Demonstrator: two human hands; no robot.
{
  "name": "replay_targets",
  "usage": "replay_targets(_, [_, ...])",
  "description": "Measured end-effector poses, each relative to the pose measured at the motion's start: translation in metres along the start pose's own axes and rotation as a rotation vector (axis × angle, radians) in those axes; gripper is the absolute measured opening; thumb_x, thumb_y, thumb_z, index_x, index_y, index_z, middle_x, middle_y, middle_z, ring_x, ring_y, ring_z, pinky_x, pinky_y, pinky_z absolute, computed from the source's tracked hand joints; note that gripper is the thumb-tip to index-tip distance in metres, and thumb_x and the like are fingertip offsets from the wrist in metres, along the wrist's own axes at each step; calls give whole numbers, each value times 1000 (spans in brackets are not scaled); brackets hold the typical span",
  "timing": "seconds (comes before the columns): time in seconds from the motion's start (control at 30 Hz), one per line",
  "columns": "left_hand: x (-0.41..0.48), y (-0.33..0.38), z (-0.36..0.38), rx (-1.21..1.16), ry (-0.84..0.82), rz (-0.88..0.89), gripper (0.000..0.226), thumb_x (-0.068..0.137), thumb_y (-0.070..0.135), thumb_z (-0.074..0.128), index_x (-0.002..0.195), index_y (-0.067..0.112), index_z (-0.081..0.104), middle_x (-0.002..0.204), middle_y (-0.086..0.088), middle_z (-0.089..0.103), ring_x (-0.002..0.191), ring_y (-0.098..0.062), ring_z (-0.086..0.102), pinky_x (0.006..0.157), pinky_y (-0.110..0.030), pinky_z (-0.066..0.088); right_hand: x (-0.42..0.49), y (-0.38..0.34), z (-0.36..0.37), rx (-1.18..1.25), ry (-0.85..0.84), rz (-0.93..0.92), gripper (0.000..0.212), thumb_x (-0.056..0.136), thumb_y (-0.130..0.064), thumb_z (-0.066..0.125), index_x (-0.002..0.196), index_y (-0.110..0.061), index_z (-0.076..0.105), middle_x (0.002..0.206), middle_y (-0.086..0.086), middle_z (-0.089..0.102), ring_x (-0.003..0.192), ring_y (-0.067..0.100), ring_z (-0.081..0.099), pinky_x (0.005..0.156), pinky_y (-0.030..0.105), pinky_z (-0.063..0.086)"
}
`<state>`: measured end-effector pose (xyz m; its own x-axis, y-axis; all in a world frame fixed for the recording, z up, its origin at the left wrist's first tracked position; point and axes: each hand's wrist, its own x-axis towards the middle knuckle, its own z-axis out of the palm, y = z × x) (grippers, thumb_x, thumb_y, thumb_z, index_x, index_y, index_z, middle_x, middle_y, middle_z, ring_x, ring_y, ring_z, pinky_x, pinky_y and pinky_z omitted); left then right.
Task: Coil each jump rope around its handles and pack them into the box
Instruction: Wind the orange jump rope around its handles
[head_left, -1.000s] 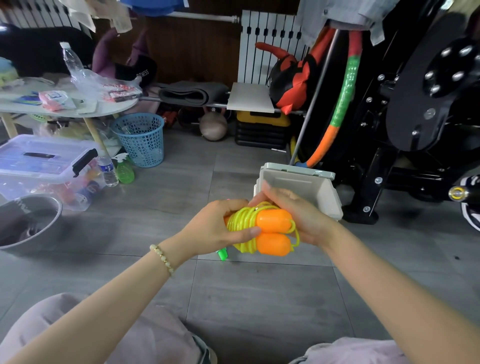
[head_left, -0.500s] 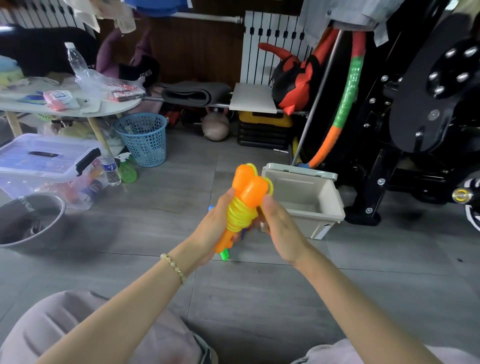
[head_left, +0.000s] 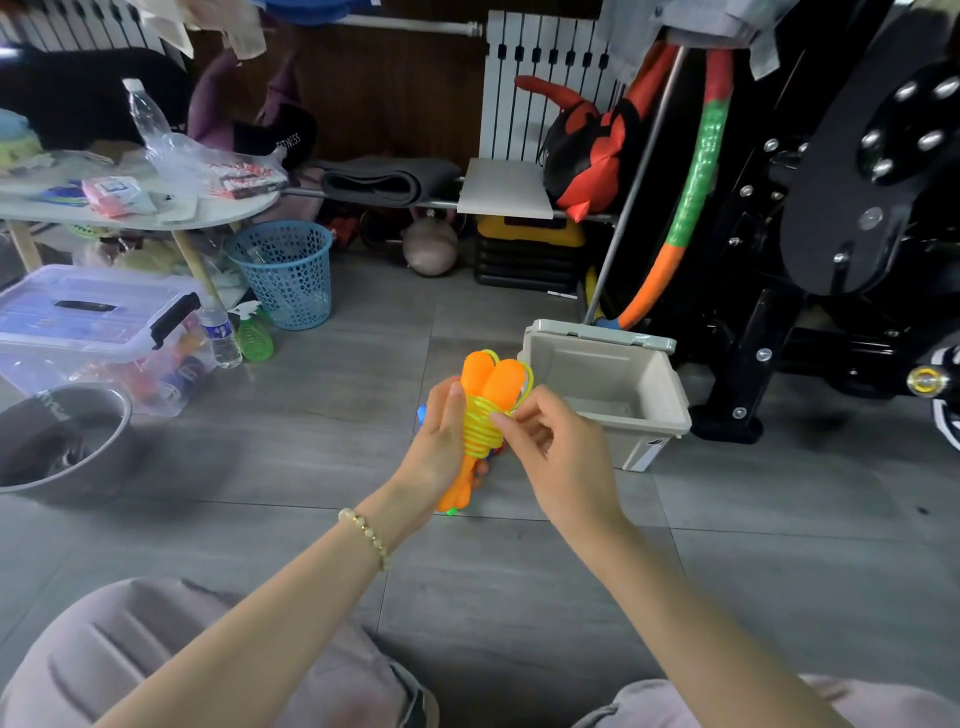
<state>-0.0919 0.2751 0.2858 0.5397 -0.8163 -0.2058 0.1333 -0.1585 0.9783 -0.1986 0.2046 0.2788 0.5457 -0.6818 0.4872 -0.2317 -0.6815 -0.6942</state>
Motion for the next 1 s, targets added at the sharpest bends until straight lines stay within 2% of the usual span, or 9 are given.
replay_targets(0.13, [-5, 0, 1, 86, -6, 235, 15, 103, 35, 23, 116, 31, 29, 75, -3, 58, 53, -9, 58, 50, -25, 50, 4, 3, -3, 141, 43, 36, 17, 81, -23, 73, 71, -18, 60, 71, -3, 58, 63, 11, 54, 56, 16, 41])
replay_targets(0.27, [-7, -1, -6, 106, -193, 301, 7, 100, 33, 27, 103, 30, 33, 85, -15, 57, 68, -26, 58, 61, -36, 54, 5, 0, -7, 313, 80, 183, 13, 81, -19, 72, 73, -16, 63, 68, -1, 65, 60, 7, 61, 56, 15, 46])
replay_targets(0.37, [-11, 2, -16, 140, -277, 268, 11, 97, 33, 33, 107, 29, 36, 96, -13, 61, 80, -35, 62, 74, -43, 55, 5, -2, -7, 321, 86, 250, 14, 83, -23, 70, 73, -16, 63, 63, -1, 64, 60, 13, 64, 58, 33, 55])
replay_targets(0.43, [-13, 5, -20, 120, -292, 236, 12, 99, 28, 36, 111, 29, 39, 101, -12, 64, 85, -35, 66, 74, -41, 58, 5, -3, -5, 321, 99, 259, 16, 84, -26, 70, 74, -16, 63, 65, 2, 66, 62, 17, 65, 60, 43, 56])
replay_targets(0.53, [-18, 7, -21, 90, -232, 245, 12, 99, 24, 39, 111, 24, 41, 95, -7, 66, 79, -25, 69, 62, -27, 55, 3, -8, -5, 166, 101, 82, 18, 86, -33, 64, 78, -17, 63, 77, -3, 64, 68, 14, 64, 61, 39, 54])
replay_targets(0.67, [-17, 6, -20, 41, -88, 216, 12, 100, 26, 40, 109, 18, 42, 82, -4, 63, 61, -11, 66, 56, -22, 52, -3, -11, 0, -85, 7, -172, 31, 90, -38, 53, 93, -11, 68, 95, -2, 64, 77, 14, 62, 66, 34, 55])
replay_targets(0.8, [-17, 3, -13, 15, -60, 209, 14, 99, 25, 45, 107, 14, 43, 99, -18, 63, 73, -26, 68, 62, -31, 59, -3, -9, 1, -152, 62, -194, 23, 86, -29, 61, 87, -8, 71, 86, 1, 66, 70, 16, 63, 60, 33, 55])
replay_targets(0.93, [-14, 0, -11, 204, -3, 238, 6, 100, 29, 44, 100, 23, 44, 87, -13, 61, 66, -20, 61, 65, -41, 56, -4, -6, 3, -246, 19, -206, 20, 84, -25, 60, 82, -7, 69, 79, 4, 63, 62, 21, 62, 52, 35, 54])
replay_targets(1.0, [-13, -2, -13, 413, 27, 307, 6, 99, 36, 41, 98, 30, 43, 79, -13, 60, 60, -15, 55, 63, -41, 53, -3, -2, -1, -125, 10, -128, 18, 84, -26, 63, 84, -8, 69, 78, 2, 62, 66, 19, 63, 56, 36, 55])
